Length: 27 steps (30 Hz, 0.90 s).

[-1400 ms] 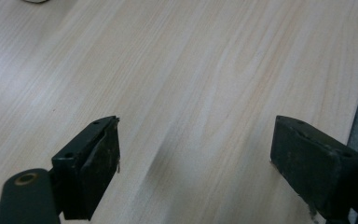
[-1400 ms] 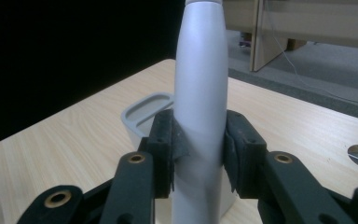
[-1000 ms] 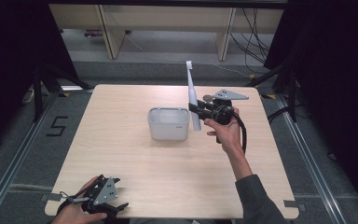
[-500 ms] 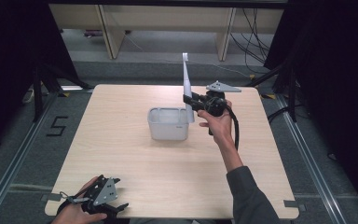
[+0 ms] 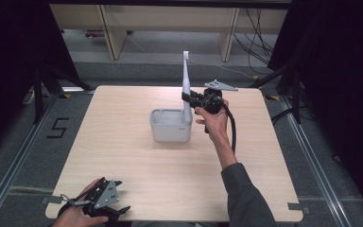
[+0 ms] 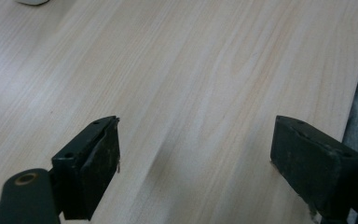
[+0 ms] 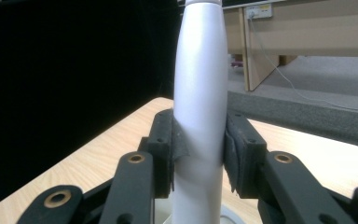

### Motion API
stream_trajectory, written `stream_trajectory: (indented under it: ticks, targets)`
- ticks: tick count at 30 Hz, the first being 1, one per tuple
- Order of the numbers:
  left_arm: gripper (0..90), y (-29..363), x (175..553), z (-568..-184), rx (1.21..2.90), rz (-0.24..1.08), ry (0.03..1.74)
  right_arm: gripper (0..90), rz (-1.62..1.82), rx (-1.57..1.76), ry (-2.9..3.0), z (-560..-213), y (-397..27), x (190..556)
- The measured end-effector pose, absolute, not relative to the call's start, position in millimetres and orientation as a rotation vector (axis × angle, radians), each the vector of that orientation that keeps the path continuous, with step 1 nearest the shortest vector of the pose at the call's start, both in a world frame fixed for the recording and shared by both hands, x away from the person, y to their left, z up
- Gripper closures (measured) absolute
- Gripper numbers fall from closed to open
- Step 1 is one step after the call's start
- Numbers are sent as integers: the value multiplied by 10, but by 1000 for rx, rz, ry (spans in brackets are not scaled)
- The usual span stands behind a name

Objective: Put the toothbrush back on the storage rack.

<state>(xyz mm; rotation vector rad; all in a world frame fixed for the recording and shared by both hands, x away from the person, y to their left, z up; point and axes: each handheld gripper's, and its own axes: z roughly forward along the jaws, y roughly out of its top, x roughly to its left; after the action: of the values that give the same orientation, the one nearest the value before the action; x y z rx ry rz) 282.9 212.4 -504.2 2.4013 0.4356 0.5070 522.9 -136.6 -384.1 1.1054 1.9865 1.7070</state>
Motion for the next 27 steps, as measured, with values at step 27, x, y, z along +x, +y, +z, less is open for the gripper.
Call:
stream_trajectory:
  ticks: [27]
  targets:
    - [154, 2131, 2834, -5021, 2426, 473, 419, 667, 1661, 1135, 1994, -4044, -1319, 5309]
